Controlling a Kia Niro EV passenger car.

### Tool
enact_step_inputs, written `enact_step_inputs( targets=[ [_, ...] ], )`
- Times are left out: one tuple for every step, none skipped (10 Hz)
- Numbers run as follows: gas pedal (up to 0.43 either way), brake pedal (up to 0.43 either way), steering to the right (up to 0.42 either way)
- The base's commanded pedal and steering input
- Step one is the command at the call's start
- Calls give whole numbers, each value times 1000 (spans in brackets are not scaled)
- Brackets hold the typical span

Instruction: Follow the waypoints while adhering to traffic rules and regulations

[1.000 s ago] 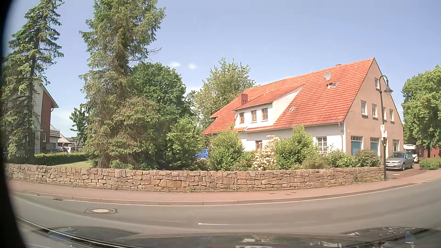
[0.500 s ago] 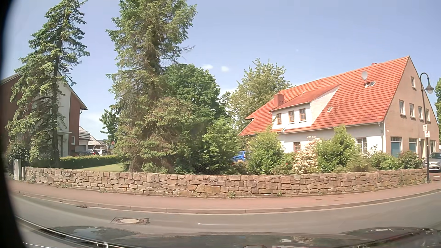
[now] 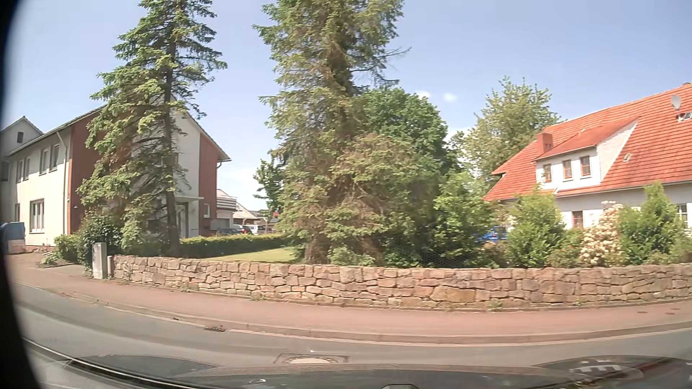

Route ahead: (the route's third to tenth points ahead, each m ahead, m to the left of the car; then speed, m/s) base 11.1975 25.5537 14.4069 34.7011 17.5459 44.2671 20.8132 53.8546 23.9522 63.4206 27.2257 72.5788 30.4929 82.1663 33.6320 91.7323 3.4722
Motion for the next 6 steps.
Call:
enact_step_inputs(
  targets=[
    [441,0,-710],
    [429,0,-706],
    [429,0,-700],
    [429,0,-691],
    [429,0,-676],
    [429,0,-660]
  ],
)
